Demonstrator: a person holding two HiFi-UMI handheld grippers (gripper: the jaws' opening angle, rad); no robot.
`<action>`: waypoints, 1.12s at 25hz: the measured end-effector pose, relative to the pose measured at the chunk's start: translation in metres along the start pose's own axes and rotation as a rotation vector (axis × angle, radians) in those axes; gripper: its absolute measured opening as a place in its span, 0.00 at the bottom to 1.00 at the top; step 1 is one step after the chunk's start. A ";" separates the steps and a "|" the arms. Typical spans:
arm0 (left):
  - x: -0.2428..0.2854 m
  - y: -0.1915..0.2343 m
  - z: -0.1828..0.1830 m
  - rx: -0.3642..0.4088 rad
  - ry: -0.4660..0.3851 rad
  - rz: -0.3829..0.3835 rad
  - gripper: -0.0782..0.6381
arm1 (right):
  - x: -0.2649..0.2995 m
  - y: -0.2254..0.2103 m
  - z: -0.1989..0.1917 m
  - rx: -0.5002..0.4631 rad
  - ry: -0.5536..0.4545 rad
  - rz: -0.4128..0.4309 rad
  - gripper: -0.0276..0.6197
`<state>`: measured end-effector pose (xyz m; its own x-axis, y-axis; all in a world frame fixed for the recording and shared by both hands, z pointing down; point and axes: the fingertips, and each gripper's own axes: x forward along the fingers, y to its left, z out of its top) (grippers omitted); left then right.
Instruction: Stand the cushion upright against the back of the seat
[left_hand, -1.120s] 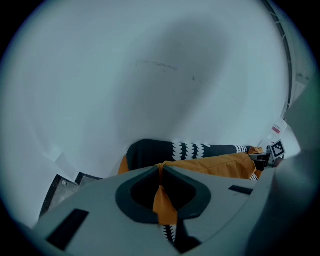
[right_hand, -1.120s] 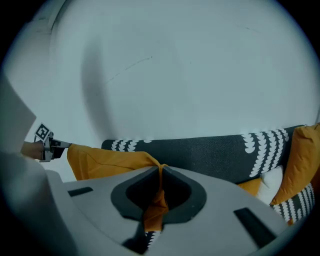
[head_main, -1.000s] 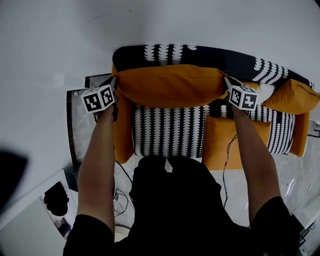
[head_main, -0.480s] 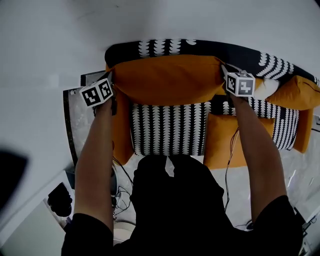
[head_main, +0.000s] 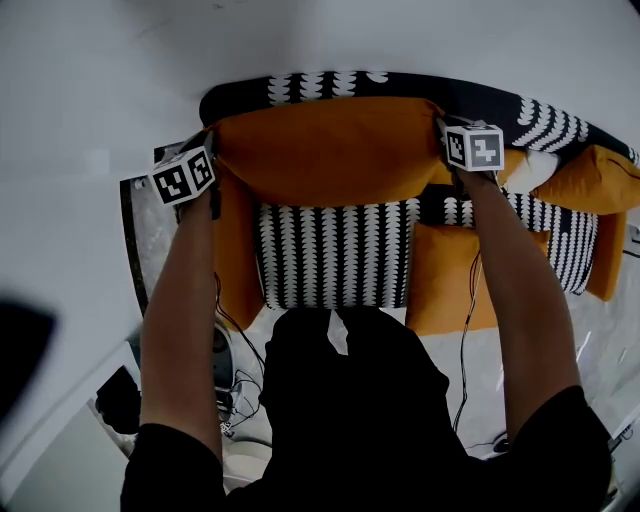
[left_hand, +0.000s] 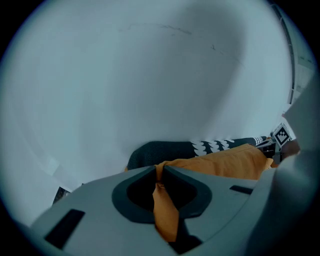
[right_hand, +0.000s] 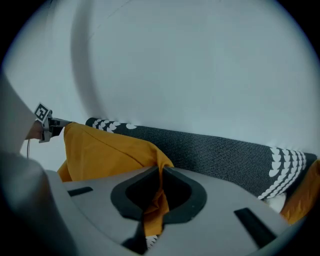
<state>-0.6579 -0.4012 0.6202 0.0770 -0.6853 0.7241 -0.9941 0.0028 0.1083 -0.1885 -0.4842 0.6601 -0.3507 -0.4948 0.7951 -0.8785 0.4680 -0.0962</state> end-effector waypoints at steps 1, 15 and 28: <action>-0.004 0.002 0.005 0.014 -0.018 0.008 0.18 | 0.001 -0.001 0.000 -0.010 0.009 -0.005 0.12; -0.072 0.016 0.025 0.044 -0.104 0.021 0.24 | -0.009 -0.001 0.006 0.056 0.060 -0.023 0.12; -0.135 -0.058 0.004 0.044 -0.111 -0.130 0.13 | -0.090 0.023 0.025 0.042 -0.124 0.030 0.25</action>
<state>-0.6111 -0.3117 0.5134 0.1989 -0.7539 0.6261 -0.9788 -0.1215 0.1646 -0.1856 -0.4471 0.5715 -0.4117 -0.5689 0.7120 -0.8792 0.4536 -0.1459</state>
